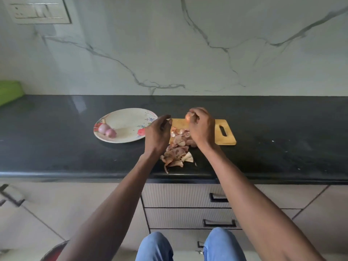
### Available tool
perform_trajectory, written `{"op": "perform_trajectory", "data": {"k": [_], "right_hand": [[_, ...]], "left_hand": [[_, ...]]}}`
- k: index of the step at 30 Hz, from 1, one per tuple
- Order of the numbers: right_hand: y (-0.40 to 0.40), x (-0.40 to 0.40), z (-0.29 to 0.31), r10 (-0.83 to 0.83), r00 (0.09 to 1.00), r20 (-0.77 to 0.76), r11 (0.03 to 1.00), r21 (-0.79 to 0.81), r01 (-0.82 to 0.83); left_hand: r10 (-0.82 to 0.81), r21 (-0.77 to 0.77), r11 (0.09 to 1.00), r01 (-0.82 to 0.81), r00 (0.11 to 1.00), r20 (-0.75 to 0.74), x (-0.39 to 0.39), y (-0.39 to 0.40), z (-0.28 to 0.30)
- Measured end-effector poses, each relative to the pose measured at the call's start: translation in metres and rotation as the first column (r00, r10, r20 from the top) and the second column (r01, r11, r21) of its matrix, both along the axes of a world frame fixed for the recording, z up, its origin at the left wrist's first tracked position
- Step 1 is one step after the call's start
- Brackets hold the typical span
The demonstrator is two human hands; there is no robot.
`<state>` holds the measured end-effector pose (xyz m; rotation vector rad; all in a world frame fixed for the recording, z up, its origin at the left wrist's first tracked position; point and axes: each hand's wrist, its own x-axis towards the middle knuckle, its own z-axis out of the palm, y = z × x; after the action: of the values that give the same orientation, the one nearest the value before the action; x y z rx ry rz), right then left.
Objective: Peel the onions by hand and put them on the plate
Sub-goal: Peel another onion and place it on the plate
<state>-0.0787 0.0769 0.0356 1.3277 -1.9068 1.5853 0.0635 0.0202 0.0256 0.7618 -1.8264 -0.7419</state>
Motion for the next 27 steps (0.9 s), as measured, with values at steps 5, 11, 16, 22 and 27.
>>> {"op": "perform_trajectory", "data": {"k": [5,11,16,22,27], "right_hand": [[0.013,-0.066,-0.005,-0.116,0.987,0.112,0.982,0.164,0.096],[0.002,-0.074,-0.013,-0.116,0.989,0.091,0.980,0.171,0.099],[-0.001,-0.076,-0.022,-0.139,0.990,0.034,0.981,0.138,0.133],[-0.001,-0.077,-0.026,-0.134,0.988,-0.073,0.983,0.116,0.142],[-0.002,-0.065,-0.018,-0.076,0.992,-0.105,0.996,0.042,0.081]], "left_hand": [[-0.080,-0.007,0.997,0.083,0.982,0.171,-0.045,-0.022,0.010],[-0.188,0.157,0.979,0.133,0.889,0.417,-0.082,-0.052,0.008],[-0.257,0.174,0.966,0.193,0.808,0.531,-0.107,-0.071,0.004],[-0.156,0.142,0.983,0.113,0.928,0.338,-0.093,-0.075,0.005],[-0.326,0.503,0.739,0.449,0.891,-0.316,-0.051,-0.073,0.005]]}}
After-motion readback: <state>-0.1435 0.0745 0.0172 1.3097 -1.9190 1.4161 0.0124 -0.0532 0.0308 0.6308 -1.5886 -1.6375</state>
